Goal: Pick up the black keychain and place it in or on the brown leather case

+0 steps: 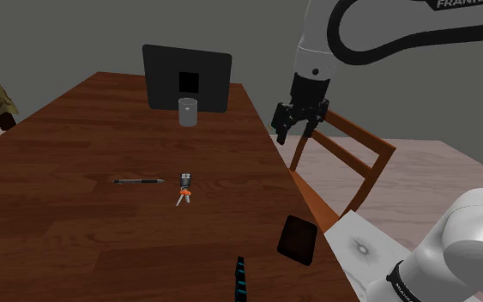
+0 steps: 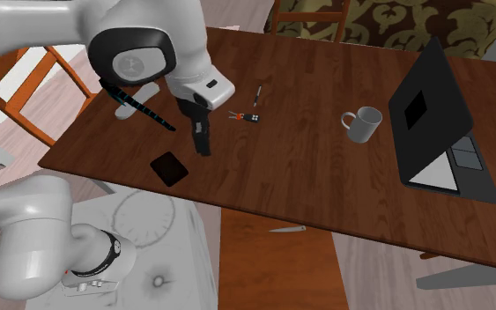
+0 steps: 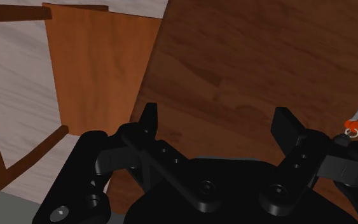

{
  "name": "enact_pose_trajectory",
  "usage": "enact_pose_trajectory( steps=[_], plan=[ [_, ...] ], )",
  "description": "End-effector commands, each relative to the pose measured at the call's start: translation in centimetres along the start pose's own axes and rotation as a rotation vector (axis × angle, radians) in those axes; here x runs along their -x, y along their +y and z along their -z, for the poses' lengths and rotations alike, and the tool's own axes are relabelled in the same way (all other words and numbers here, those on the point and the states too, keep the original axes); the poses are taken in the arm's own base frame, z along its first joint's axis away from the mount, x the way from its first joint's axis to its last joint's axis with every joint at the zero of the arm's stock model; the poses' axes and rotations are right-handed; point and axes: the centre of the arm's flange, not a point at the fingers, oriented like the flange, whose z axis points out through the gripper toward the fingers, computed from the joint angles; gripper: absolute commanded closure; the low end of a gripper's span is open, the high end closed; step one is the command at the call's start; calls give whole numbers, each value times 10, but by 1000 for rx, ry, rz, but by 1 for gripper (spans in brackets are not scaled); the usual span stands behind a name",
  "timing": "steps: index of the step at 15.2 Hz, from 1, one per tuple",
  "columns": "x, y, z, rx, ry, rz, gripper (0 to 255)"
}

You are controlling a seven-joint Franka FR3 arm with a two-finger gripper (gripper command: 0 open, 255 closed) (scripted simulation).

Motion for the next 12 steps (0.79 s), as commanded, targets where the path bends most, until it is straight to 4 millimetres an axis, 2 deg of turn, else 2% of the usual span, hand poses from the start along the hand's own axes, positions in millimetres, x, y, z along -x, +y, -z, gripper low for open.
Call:
enact_pose_trajectory(
  steps=[1,12],
  plan=[
    [-9,-22,-13,-3,4,-17,0],
    [-64,-138,-75,-15,20,-99,0]
  ],
)
